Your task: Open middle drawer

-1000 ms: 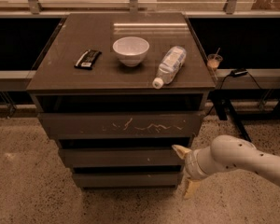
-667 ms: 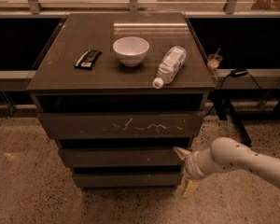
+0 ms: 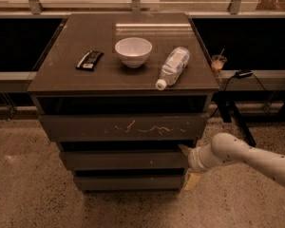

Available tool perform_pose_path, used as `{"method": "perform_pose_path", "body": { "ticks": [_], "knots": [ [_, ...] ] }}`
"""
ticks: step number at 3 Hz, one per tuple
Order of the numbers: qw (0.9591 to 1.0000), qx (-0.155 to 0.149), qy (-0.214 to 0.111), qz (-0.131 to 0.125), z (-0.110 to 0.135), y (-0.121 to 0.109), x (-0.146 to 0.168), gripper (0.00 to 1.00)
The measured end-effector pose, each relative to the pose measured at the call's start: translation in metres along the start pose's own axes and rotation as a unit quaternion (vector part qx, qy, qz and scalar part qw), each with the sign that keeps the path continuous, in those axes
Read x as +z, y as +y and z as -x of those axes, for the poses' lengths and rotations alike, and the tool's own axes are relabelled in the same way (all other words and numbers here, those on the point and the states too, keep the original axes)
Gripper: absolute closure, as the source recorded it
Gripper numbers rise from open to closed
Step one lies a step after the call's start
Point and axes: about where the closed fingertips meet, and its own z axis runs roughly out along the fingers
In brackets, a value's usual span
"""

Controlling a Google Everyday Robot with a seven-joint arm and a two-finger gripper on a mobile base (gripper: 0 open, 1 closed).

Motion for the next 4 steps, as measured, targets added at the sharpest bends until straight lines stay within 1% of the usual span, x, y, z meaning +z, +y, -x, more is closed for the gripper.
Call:
{"method": "perform_pose_path", "body": {
  "ticks": [1,2,3,4],
  "knots": [
    [1.0,0.007,0.003,-0.001,-0.009,-0.024,0.007,0.14],
    [0.9999,0.012,0.005,0.009,-0.014,-0.038,0.017,0.37],
    [0.9998,0.005,0.014,0.012,-0.007,-0.042,0.019,0.55],
    [0.9995,-0.022,0.003,0.024,0.015,-0.023,0.008,0.53]
  ]
}}
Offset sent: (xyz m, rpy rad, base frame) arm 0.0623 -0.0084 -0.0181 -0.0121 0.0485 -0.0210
